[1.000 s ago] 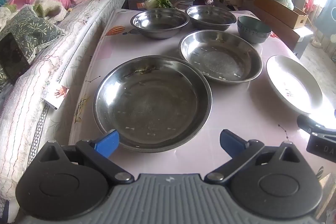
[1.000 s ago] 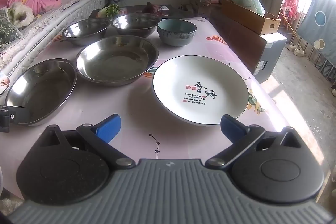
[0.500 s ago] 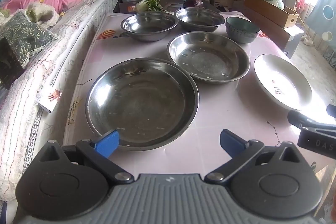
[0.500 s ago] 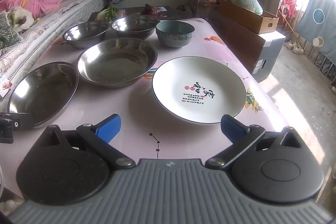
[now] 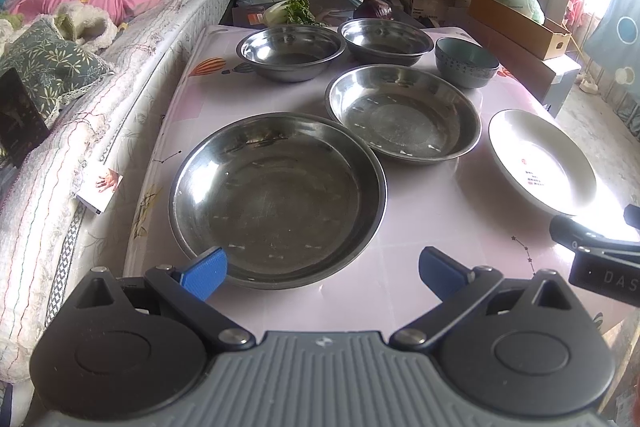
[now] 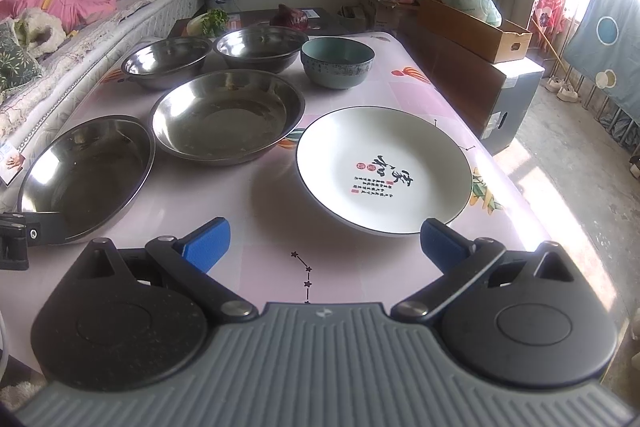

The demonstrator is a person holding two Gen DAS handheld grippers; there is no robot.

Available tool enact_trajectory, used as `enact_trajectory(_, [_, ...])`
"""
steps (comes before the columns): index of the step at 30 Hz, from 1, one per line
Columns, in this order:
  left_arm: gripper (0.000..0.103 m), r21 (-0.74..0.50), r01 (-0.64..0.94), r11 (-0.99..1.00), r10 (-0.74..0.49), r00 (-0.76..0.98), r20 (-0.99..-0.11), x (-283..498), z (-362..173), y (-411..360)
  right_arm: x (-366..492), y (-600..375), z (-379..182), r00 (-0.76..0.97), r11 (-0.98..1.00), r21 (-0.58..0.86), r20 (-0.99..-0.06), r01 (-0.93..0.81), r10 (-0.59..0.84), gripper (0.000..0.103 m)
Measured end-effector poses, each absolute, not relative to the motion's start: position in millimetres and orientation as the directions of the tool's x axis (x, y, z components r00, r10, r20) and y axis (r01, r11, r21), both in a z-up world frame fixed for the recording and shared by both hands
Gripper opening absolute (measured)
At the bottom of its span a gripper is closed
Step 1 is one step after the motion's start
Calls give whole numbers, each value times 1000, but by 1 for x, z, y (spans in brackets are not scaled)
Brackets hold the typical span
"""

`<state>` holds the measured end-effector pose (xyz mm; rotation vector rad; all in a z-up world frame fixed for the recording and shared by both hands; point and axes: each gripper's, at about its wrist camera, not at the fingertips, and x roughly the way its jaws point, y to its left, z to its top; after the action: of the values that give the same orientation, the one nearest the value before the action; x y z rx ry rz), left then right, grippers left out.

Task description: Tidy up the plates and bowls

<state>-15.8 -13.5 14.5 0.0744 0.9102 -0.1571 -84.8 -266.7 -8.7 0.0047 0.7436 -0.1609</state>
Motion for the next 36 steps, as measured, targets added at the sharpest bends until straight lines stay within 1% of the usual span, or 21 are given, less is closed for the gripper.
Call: enact_trajectory(36, [103,-22,146,989,-106,597,-795,-8,8,-5,-79,-258,-10,711,989,-71,-689,128,-141,102])
